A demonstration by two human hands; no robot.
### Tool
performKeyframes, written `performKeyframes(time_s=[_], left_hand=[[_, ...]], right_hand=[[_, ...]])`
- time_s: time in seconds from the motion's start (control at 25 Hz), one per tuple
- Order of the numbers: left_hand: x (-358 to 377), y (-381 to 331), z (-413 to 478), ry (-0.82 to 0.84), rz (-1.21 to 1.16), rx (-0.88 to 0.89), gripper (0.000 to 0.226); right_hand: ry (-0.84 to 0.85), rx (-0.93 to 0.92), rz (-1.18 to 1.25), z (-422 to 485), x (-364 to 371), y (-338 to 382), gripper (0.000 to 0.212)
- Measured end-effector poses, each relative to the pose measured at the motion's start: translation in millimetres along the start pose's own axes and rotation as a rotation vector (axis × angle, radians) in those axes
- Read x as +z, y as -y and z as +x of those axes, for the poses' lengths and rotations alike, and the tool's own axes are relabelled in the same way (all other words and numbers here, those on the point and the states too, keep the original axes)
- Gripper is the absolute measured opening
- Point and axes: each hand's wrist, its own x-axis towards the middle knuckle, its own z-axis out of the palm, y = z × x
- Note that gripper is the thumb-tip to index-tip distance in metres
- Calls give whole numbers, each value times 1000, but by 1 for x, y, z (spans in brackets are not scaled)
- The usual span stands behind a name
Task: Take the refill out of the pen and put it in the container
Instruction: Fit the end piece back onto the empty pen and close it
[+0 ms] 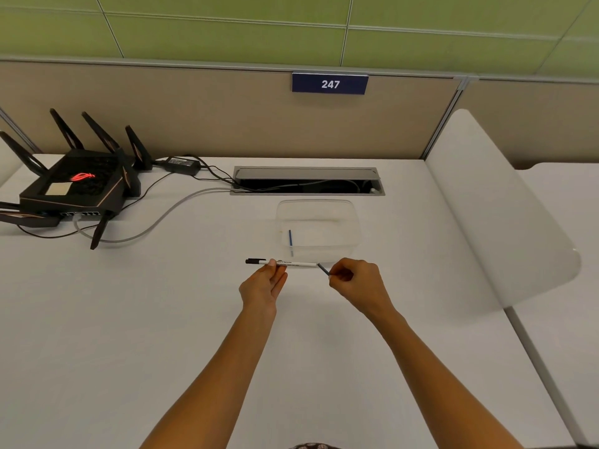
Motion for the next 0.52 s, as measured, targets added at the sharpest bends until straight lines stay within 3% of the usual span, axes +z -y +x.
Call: performKeyframes(time_s=[0.52], left_hand=[[4, 5, 0, 20, 42, -12, 13]], right_hand=[[7, -103, 16, 11, -6, 1, 11]])
